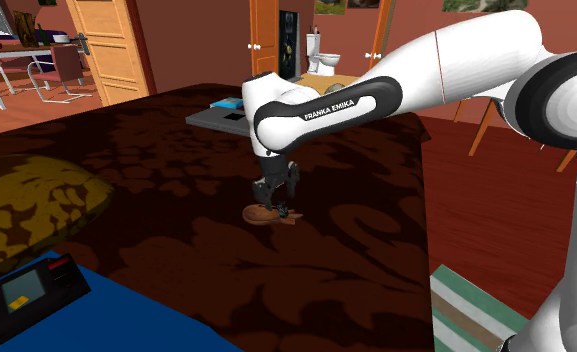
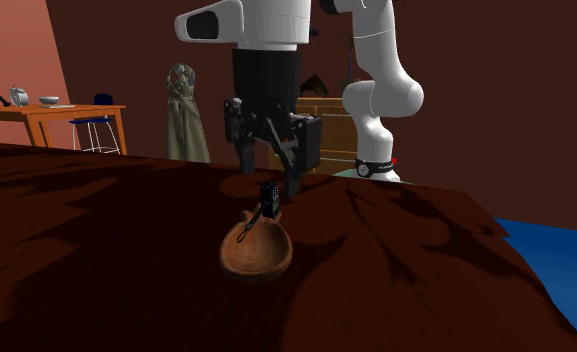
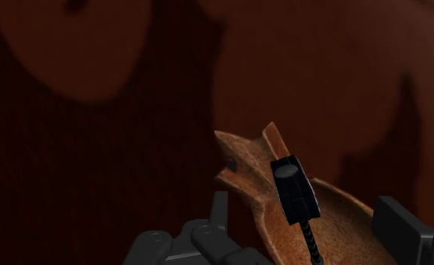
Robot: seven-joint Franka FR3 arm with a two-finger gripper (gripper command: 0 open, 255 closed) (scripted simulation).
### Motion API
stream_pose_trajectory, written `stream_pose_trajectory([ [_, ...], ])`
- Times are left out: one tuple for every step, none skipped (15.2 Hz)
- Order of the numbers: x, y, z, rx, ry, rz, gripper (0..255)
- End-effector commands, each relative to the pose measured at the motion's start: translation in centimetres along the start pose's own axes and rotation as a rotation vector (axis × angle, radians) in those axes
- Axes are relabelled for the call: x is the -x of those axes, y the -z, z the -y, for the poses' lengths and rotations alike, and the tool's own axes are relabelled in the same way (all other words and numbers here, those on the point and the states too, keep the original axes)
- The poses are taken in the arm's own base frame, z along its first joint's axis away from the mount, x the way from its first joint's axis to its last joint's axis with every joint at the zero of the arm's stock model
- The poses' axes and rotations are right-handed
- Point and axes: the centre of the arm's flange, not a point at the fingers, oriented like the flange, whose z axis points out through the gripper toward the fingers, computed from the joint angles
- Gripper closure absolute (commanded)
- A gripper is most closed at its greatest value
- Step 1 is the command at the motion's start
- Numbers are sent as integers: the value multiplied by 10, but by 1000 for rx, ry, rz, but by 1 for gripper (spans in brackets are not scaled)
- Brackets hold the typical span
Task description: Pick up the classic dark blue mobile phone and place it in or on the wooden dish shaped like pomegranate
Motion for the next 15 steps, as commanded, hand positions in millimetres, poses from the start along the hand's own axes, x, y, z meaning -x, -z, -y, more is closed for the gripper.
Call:
stream_pose_trajectory([
  [0,0,0,0,0,0,0],
  [0,0,0,0,0,0,0],
  [0,0,0,0,0,0,0],
  [0,13,0,0,0,0,0],
  [0,26,0,0,0,0,0],
  [0,40,0,0,0,0,0],
  [0,50,0,0,0,0,0],
  [0,50,0,0,0,0,0],
  [0,50,0,0,0,0,0],
  [0,50,0,0,0,0,0],
  [0,50,0,0,0,0,0],
  [0,50,0,0,0,0,0],
  [0,50,0,0,0,0,0],
  [0,50,0,0,0,0,0],
  [0,50,0,0,0,0,0],
])
